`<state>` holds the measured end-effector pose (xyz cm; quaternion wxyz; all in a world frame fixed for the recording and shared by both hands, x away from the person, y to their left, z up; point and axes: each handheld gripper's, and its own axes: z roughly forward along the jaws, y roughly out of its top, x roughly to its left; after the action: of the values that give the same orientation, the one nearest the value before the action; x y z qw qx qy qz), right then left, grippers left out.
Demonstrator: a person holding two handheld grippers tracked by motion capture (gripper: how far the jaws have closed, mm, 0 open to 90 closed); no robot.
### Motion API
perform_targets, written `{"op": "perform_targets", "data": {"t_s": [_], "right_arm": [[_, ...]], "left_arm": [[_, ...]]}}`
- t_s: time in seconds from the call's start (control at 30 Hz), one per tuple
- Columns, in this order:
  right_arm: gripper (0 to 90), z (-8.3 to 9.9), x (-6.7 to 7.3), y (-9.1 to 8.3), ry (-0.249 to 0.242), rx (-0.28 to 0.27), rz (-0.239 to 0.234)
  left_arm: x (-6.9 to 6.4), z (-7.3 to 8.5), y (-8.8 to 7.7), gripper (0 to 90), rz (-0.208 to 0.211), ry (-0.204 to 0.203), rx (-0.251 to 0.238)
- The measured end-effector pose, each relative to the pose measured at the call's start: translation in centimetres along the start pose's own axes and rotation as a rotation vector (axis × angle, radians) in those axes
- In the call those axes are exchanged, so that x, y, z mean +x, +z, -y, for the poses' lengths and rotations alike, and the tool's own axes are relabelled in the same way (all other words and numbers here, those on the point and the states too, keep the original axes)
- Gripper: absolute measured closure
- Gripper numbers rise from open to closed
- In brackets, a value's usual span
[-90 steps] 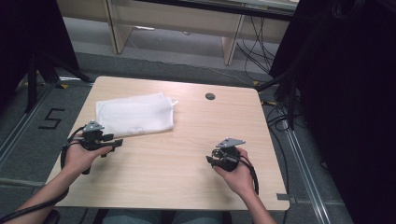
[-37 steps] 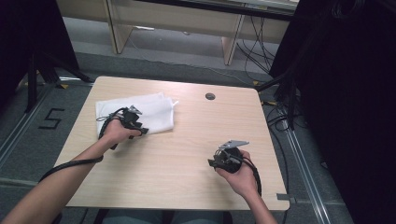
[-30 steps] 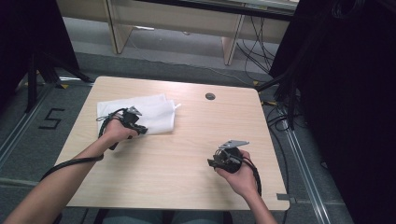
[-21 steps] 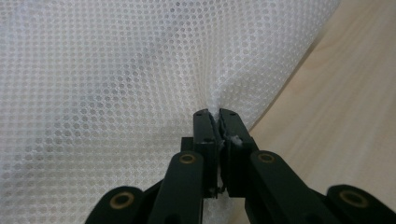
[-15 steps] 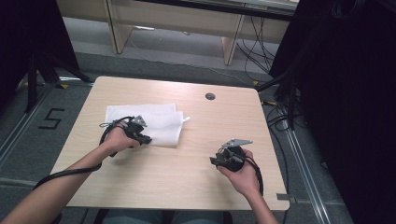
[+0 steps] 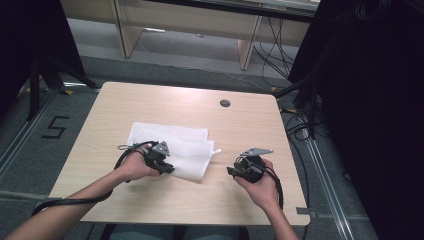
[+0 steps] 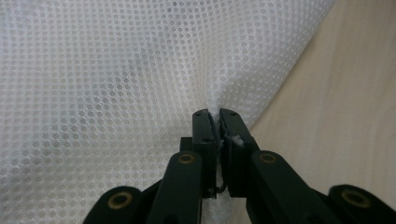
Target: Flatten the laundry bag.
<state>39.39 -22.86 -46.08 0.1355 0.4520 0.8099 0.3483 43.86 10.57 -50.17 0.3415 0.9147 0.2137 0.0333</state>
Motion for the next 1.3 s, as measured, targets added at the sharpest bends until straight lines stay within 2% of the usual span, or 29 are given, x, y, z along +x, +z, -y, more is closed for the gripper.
{"op": "perform_targets", "data": {"t_s": [0.03,0.07,0.1,0.13,0.2,0.23,0.27,0.37,0.4,0.43,0.47,0.5,0.6,0.63,0.67,0.7,0.77,0.8,0.83,0.9,0.93,1.0,1.03,1.1,1.13,1.2,1.23,1.27,1.3], "right_arm": [[63.5,0.0,0.0,0.0,0.0,0.0,0.0],[63.2,0.0,-0.2,0.0,-0.007,-0.007,0.008],[63.1,0.0,-0.2,0.0,0.011,-0.023,0.004],[62.9,0.0,-0.3,-0.4,0.023,0.029,0.007],[62.8,0.0,-0.4,-0.4,0.024,0.03,0.011],[62.0,0.0,-0.4,-0.2,0.044,-0.011,0.011],[61.6,-0.1,-0.4,-0.5,0.042,0.026,0.016],[60.3,-0.2,-0.5,-0.6,0.015,0.025,0.023],[59.3,-0.2,-0.6,-0.2,-0.017,-0.025,0.029],[59.3,-0.2,-0.6,-0.2,-0.017,-0.025,0.029],[59.0,-0.5,-0.4,-0.5,-0.003,0.011,0.02],[59.0,-0.6,-0.4,-0.4,-0.008,0.005,0.021],[58.4,-0.7,-0.2,-0.4,0.021,0.018,0.021],[57.9,-0.8,-0.1,-0.1,0.014,-0.021,0.012],[57.9,-0.8,-0.1,-0.1,0.014,-0.021,0.012],[57.5,-1.0,0.1,-0.3,0.016,0.004,0.023],[56.2,-1.3,0.4,-0.2,-0.004,0.017,0.019],[55.7,-1.5,0.3,0.0,-0.025,-0.001,0.02],[54.5,-2.2,0.8,0.2,-0.025,0.022,0.002],[54.1,-2.3,1.0,0.4,-0.026,0.027,0.001],[53.7,-3.3,1.4,0.6,-0.043,0.057,-0.019],[53.1,-3.9,1.7,1.1,-0.051,0.059,-0.032],[52.7,-4.3,1.8,1.6,-0.092,0.056,-0.028],[52.0,-4.6,1.9,1.7,-0.101,0.082,-0.037],[51.7,-5.1,2.1,2.7,-0.14,0.085,-0.028],[51.9,-5.7,2.3,3.3,-0.148,0.12,-0.045],[52.1,-5.8,2.4,3.8,-0.157,0.107,-0.043],[52.2,-6.3,2.5,4.2,-0.178,0.145,-0.053],[52.2,-6.6,2.7,4.5,-0.167,0.159,-0.056]], "left_arm": [[0.0,0.0,0.0,85.1,0.0,0.0,0.0],[-0.9,-0.2,0.3,85.0,0.014,0.014,-0.002],[-0.9,-0.2,0.3,85.0,0.014,0.014,-0.002],[-1.9,-0.5,0.5,84.9,0.014,0.02,0.008],[-2.5,-0.6,0.7,84.8,0.022,0.005,0.008],[-3.4,-0.9,0.9,84.2,0.023,0.005,0.012],[-3.8,-1.0,1.1,83.8,0.023,0.005,0.016],[-4.7,-1.4,1.4,83.2,0.015,-0.002,0.023],[-5.5,-1.7,1.7,83.2,0.003,-0.01,0.024],[-5.5,-1.7,1.7,83.1,0.003,-0.01,0.024],[-6.1,-2.0,2.1,83.1,-0.001,0.002,0.025],[-6.3,-2.2,2.2,83.0,-0.005,0.008,0.029],[-6.7,-2.4,2.4,82.8,-0.012,0.019,0.028],[-7.0,-2.5,2.6,82.8,-0.012,-0.003,0.008],[-7.0,-2.5,2.6,82.9,-0.012,-0.003,0.008],[-7.0,-2.6,2.6,82.9,-0.015,0.024,0.027],[-7.3,-2.7,2.8,82.8,-0.016,0.004,0.008],[-7.3,-2.7,2.7,82.8,-0.018,0.042,0.032],[-7.5,-2.8,2.7,81.5,-0.018,0.049,0.028],[-7.7,-2.8,2.7,80.1,-0.014,0.033,0.015],[-7.7,-3.0,2.5,75.8,-0.001,0.054,0.018],[-7.8,-3.1,2.2,72.9,0.0,0.058,0.013],[-7.8,-3.2,1.9,72.4,0.007,0.059,0.003],[-7.9,-3.2,1.2,72.8,0.008,0.054,-0.021],[-7.9,-3.2,0.8,74.2,-0.004,0.062,-0.025],[-8.2,-2.8,0.2,75.2,0.015,0.047,-0.039],[-8.5,-2.5,0.1,76.0,0.023,0.039,-0.03],[-8.6,-2.4,0.1,76.3,0.025,0.041,-0.022],[-8.6,-2.4,0.1,76.6,0.025,0.041,-0.022]]}}
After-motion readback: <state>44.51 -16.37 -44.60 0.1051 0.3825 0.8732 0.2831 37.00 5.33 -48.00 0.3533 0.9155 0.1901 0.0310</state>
